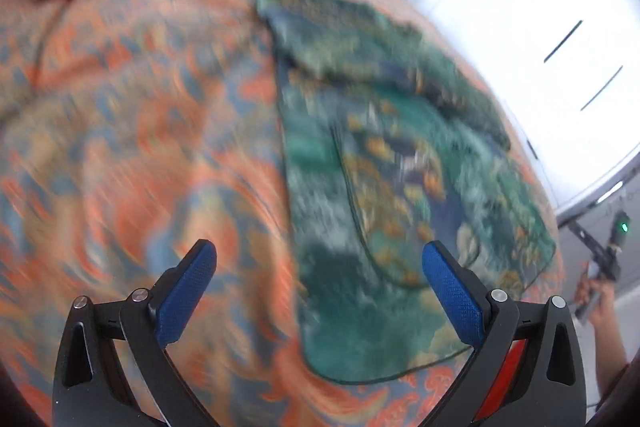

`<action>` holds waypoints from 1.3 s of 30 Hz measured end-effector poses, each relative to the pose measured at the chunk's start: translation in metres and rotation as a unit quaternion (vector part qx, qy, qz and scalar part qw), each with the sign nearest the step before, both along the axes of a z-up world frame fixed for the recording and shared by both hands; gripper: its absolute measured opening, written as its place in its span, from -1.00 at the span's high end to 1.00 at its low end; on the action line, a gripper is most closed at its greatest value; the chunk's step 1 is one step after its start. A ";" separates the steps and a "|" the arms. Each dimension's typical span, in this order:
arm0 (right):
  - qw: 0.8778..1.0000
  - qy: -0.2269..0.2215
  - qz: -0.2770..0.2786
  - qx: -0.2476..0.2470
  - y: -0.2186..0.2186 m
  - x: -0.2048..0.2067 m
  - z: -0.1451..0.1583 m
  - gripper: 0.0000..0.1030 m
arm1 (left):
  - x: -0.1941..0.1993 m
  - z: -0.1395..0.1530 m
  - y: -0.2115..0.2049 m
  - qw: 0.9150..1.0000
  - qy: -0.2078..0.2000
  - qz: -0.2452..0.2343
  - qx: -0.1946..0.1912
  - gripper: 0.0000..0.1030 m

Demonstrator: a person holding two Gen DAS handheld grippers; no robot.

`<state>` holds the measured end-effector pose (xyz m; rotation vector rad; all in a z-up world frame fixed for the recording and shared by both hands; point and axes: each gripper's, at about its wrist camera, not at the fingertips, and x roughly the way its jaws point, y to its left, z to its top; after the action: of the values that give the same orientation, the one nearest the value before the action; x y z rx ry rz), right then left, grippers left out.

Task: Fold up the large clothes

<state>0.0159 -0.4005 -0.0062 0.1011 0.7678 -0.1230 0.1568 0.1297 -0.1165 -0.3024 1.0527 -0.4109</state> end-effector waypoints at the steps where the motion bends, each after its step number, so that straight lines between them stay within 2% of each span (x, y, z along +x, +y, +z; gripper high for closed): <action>1: 1.000 0.017 -0.002 0.011 -0.013 0.007 -0.008 -0.62 | 0.001 -0.012 -0.009 1.000 0.014 -0.002 0.006 -0.98; 3: 0.997 0.056 0.005 0.051 -0.035 0.022 -0.028 -0.62 | 0.003 -0.022 -0.018 1.000 0.025 -0.006 0.003 -0.97; 5: 0.992 0.093 0.015 0.090 -0.050 0.036 -0.050 -0.61 | 0.001 -0.023 -0.029 0.999 0.026 -0.024 -0.020 -0.96; 8: 0.987 0.124 0.040 0.097 -0.051 0.047 -0.072 -0.62 | -0.001 -0.021 -0.044 0.998 0.027 -0.046 -0.024 -0.87; 10: 0.983 0.134 0.059 0.114 -0.051 0.053 -0.081 -0.62 | 0.000 -0.022 -0.054 0.998 0.040 -0.055 0.001 -0.56; 11: 0.980 0.139 0.060 0.126 -0.051 0.055 -0.085 -0.63 | 0.001 -0.022 -0.055 0.997 0.046 -0.054 0.012 -0.51; 12: 0.978 0.144 0.056 0.139 -0.053 0.056 -0.088 -0.56 | 0.001 -0.021 -0.054 0.997 0.050 -0.053 0.016 -0.35; 13: 0.975 0.152 0.054 0.151 -0.053 0.058 -0.090 -0.43 | 0.001 -0.019 -0.053 0.997 0.054 -0.051 0.017 -0.05; 14: 0.972 0.162 0.063 0.159 -0.051 0.059 -0.090 -0.04 | 0.001 -0.017 -0.052 0.997 0.056 -0.049 0.017 0.10; 15: 0.970 0.170 0.071 0.157 -0.048 0.060 -0.088 0.18 | 0.001 -0.015 -0.049 0.997 0.059 -0.046 0.012 0.30; 16: 0.971 0.173 0.077 0.142 -0.043 0.060 -0.083 0.27 | 0.001 -0.012 -0.046 0.997 0.062 -0.044 0.004 0.49; 18: 0.973 0.172 0.090 0.121 -0.032 0.060 -0.072 0.56 | -0.002 -0.003 -0.043 0.997 0.059 -0.043 -0.005 0.60; 22: 0.976 0.159 0.106 0.099 -0.012 0.058 -0.043 0.66 | -0.014 0.019 -0.047 0.998 0.038 -0.056 0.005 0.65; 27: 0.977 0.147 0.107 0.108 -0.012 0.044 -0.020 0.67 | -0.041 0.030 -0.045 0.997 0.035 -0.069 0.015 0.65; 33: 0.971 0.169 0.103 0.131 -0.012 0.011 -0.024 0.67 | -0.086 0.016 -0.039 0.996 0.058 -0.067 0.026 0.65; 39: 0.962 0.201 0.100 0.157 -0.011 -0.040 -0.037 0.68 | -0.133 0.000 -0.022 0.995 0.090 -0.045 0.010 0.65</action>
<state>-0.0243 -0.4119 -0.0432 0.3050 1.1963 0.1792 0.0236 0.1074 -0.1164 -0.2775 1.2502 -0.4596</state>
